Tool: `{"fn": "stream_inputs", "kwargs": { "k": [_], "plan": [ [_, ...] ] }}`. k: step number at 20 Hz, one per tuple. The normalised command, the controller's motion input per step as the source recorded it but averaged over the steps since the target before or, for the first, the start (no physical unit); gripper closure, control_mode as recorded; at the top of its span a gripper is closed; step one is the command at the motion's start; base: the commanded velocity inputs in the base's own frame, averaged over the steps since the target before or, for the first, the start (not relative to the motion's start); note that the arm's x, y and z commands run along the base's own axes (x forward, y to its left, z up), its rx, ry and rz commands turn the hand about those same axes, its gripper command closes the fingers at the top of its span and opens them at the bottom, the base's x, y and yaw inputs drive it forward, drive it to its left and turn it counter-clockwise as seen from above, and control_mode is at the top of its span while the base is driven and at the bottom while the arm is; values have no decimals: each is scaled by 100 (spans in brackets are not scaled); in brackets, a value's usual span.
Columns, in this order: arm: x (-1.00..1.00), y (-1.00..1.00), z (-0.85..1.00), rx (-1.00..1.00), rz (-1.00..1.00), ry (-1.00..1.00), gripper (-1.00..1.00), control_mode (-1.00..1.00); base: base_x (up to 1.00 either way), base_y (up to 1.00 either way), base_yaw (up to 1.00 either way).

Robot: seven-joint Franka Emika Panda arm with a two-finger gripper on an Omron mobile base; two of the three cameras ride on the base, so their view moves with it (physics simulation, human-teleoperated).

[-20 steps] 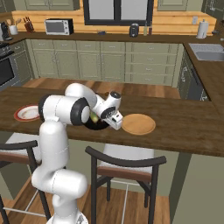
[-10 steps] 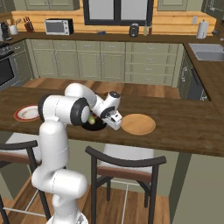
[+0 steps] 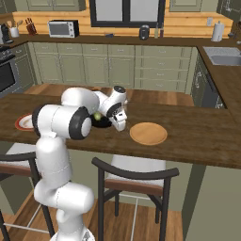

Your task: Pick the chicken drumstick and cucumber from their plates and place them in the bowl. Then put the bowl in the fridge.

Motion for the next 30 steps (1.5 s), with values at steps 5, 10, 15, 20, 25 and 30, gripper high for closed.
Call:
{"fn": "stream_inputs", "kwargs": {
  "k": [5,10,15,20,25,30],
  "plan": [
    [-39,25,91,0,-31,11,100,-100,0,0,0],
    [-84,0,75,3,-38,3,100,-100,0,0,0],
    [-92,27,66,-5,-37,0,100,-100,0,0,0],
    [-88,26,66,-12,-32,-1,100,-100,0,0,0],
    [-100,1,34,1,-26,-19,100,-100,0,0,0],
    [-100,-1,23,11,5,-17,100,-100,0,0,0]
  ]
}}
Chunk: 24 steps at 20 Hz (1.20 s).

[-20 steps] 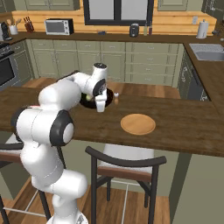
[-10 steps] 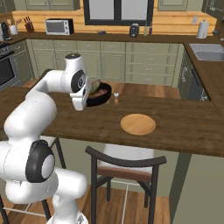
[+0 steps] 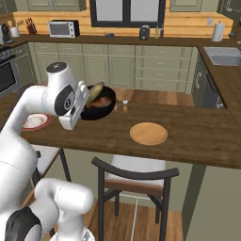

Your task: Pick the chicken drumstick and cucumber from their plates and place them in the bowl. Then put the bowl in the fridge.

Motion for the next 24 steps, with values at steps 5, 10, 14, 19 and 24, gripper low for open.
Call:
{"fn": "stream_inputs", "kwargs": {
  "k": [5,10,14,19,24],
  "plan": [
    [-100,35,39,-2,0,7,100,-100,0,0,0],
    [-97,18,50,1,1,14,100,-100,0,0,0],
    [-49,0,4,0,25,7,100,-100,0,0,0],
    [-48,-13,-1,1,12,-2,100,-100,0,0,0],
    [-22,-13,-11,3,-12,0,100,-100,0,0,0]
  ]
}}
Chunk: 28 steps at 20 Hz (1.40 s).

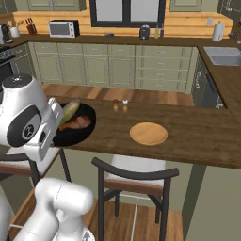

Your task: Pick the chicken drumstick and cucumber from their plates and place them in the bowl. Then put the bowl in the fridge.

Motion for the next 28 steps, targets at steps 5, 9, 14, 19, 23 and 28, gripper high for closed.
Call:
{"fn": "stream_inputs", "kwargs": {
  "k": [5,9,14,19,23,28],
  "plan": [
    [0,0,0,0,0,0,100,-100,0,0,0],
    [0,0,0,0,0,0,100,-100,0,0,0],
    [-8,7,0,0,0,0,100,100,-19,24,0],
    [0,0,0,0,0,0,100,100,-51,95,0],
    [0,0,0,0,0,0,100,100,-33,100,0],
    [0,0,0,0,0,0,100,100,-16,100,0]
  ]
}}
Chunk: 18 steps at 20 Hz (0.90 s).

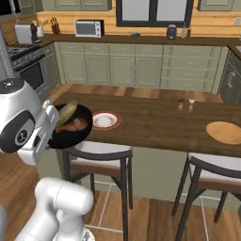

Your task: Pick the chicken drumstick and cucumber from their plates and place them in the bowl. Then put the bowl in the fridge.

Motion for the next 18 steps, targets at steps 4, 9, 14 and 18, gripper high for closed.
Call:
{"fn": "stream_inputs", "kwargs": {
  "k": [4,9,14,18],
  "plan": [
    [0,0,0,0,0,0,100,100,-2,100,0],
    [0,0,0,0,0,0,100,100,-1,100,0],
    [0,0,0,0,0,0,100,100,11,100,0],
    [0,0,0,0,0,0,100,100,40,94,0]
  ]
}}
